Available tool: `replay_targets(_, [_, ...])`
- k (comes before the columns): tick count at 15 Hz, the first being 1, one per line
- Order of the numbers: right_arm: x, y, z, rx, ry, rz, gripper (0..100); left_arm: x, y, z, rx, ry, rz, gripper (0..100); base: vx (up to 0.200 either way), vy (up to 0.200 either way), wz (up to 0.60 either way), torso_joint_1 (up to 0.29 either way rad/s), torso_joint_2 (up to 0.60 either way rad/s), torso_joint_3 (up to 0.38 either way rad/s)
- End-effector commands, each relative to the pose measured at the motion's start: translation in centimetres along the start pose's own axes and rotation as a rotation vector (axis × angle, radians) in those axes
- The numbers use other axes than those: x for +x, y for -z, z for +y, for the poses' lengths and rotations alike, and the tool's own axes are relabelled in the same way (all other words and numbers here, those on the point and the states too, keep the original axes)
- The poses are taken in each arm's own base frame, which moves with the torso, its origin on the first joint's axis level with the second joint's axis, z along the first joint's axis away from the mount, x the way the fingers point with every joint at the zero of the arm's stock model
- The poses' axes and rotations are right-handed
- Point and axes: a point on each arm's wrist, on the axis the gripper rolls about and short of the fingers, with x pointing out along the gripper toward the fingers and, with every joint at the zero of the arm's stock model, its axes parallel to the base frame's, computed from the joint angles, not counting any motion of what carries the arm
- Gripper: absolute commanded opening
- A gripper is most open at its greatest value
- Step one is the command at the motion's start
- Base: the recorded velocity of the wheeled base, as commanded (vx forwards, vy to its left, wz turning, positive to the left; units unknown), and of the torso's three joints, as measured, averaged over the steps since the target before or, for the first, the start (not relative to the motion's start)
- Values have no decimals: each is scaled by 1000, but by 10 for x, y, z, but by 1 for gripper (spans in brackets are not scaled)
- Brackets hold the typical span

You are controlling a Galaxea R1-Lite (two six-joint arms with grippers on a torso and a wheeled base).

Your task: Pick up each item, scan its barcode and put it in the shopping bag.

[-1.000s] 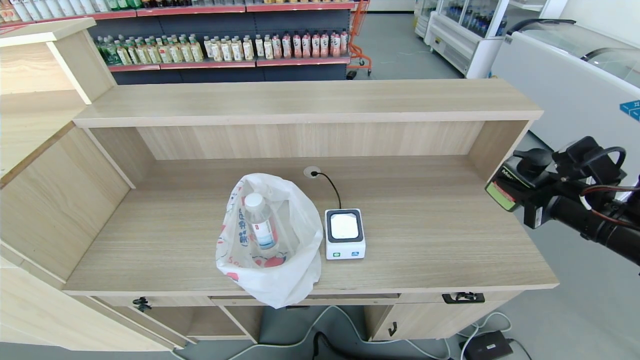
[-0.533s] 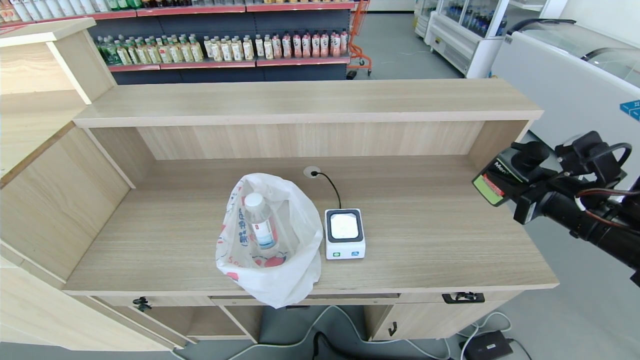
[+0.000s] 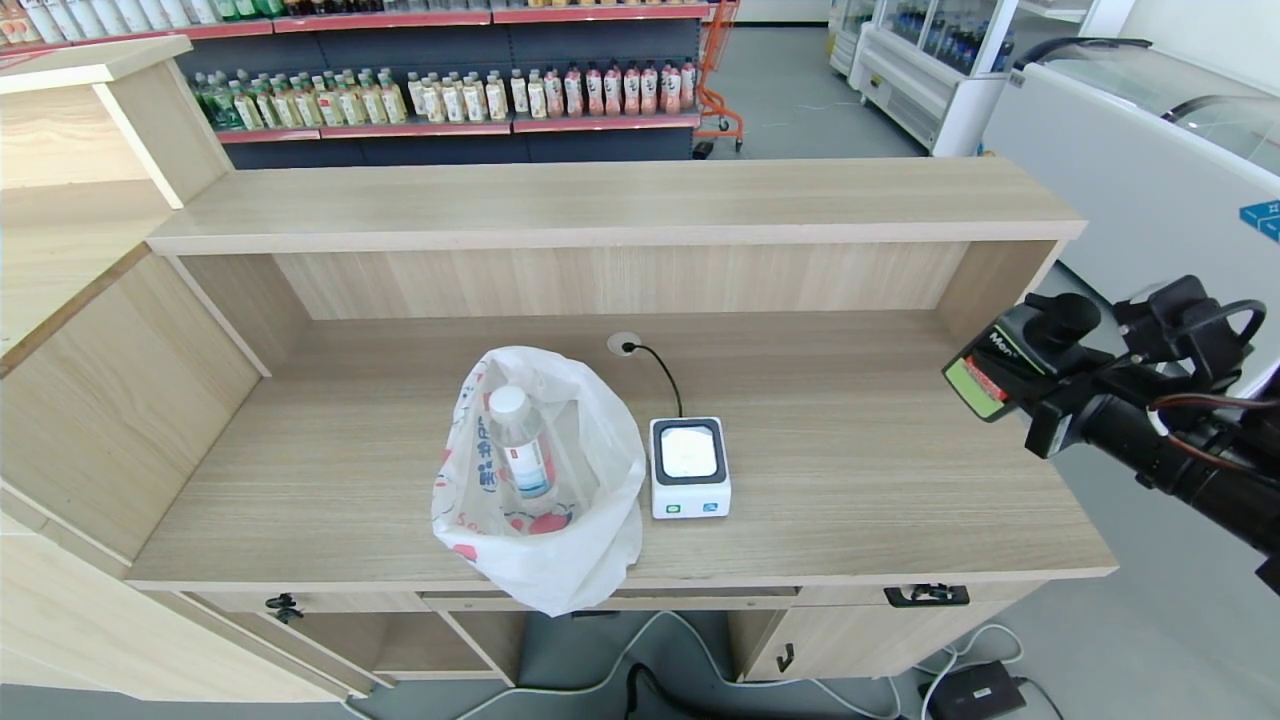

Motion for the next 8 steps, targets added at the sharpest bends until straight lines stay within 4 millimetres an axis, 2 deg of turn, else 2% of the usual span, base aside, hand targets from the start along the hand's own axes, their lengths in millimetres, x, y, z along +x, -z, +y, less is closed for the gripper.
replay_targets(1, [4,5,0,5,0,2,0,0,0,0,3,0,0,100,0,0,0,0,0,0])
replay_targets(2, [4,8,0,12,3,1,0,0,0,0,3,0,0,100,0,0,0,0,0,0])
replay_targets(5, [10,12,-4,35,21,-13,0,0,0,0,3,0,0,100,0,200,0,-2,-1,2])
replay_targets(8, [38,4,-3,124,44,-99,0,0,0,0,3,0,0,100,0,200,0,15,1,1])
